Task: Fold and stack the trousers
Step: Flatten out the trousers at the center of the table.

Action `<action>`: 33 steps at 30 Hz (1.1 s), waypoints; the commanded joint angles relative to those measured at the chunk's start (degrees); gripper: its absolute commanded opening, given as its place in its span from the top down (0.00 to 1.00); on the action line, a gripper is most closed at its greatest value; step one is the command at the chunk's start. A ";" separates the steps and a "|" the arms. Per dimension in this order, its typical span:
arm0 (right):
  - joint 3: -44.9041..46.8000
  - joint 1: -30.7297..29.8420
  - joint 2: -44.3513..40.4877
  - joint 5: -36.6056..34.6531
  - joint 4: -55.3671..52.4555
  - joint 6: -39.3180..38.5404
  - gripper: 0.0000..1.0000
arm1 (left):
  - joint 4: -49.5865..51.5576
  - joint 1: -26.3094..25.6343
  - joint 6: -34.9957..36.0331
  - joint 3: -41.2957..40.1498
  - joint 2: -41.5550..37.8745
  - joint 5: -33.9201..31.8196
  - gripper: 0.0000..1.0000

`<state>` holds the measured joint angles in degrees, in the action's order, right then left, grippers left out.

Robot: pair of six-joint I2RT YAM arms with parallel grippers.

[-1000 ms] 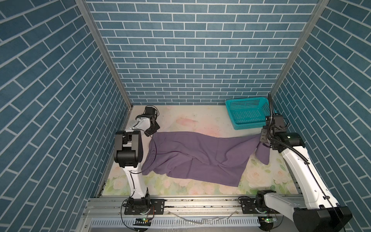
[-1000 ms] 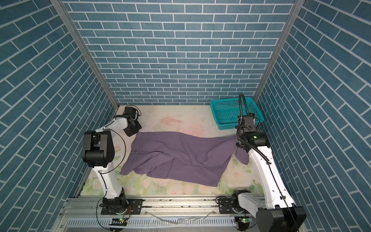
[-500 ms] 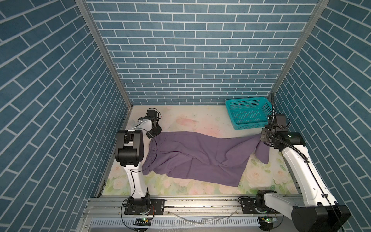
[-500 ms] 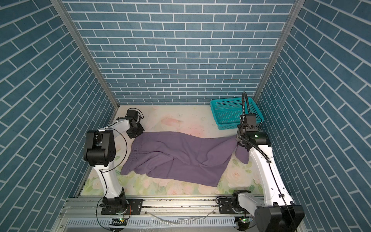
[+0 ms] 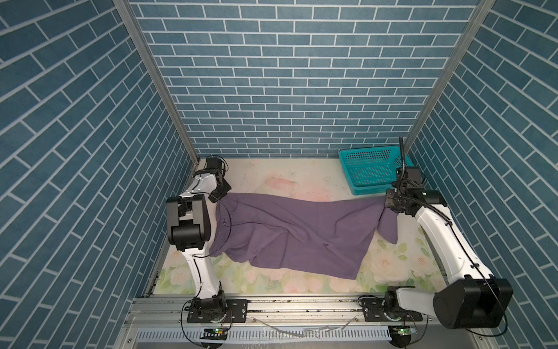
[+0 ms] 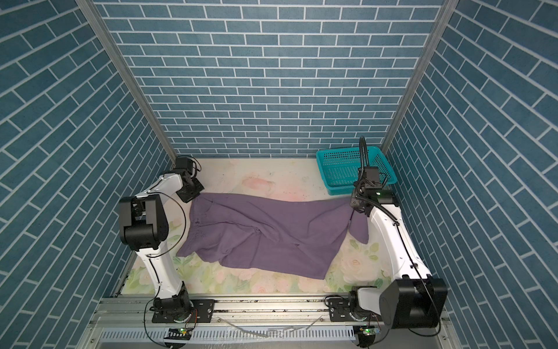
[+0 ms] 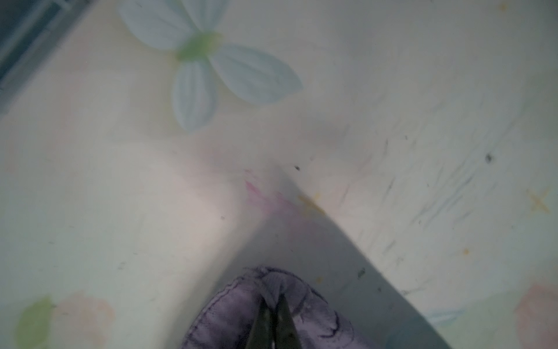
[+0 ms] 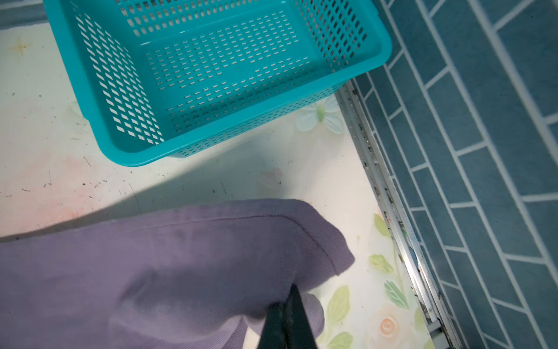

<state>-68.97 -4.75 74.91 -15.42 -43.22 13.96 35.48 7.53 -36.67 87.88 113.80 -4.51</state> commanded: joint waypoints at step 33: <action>29.12 -0.21 -12.81 33.87 3.23 14.12 0.54 | 1.42 0.51 -2.78 -28.11 -35.39 -0.73 0.19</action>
<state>-45.93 -4.75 61.28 8.75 -39.00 23.03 35.99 8.10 -38.65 64.58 80.86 -7.55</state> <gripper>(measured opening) 0.466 0.810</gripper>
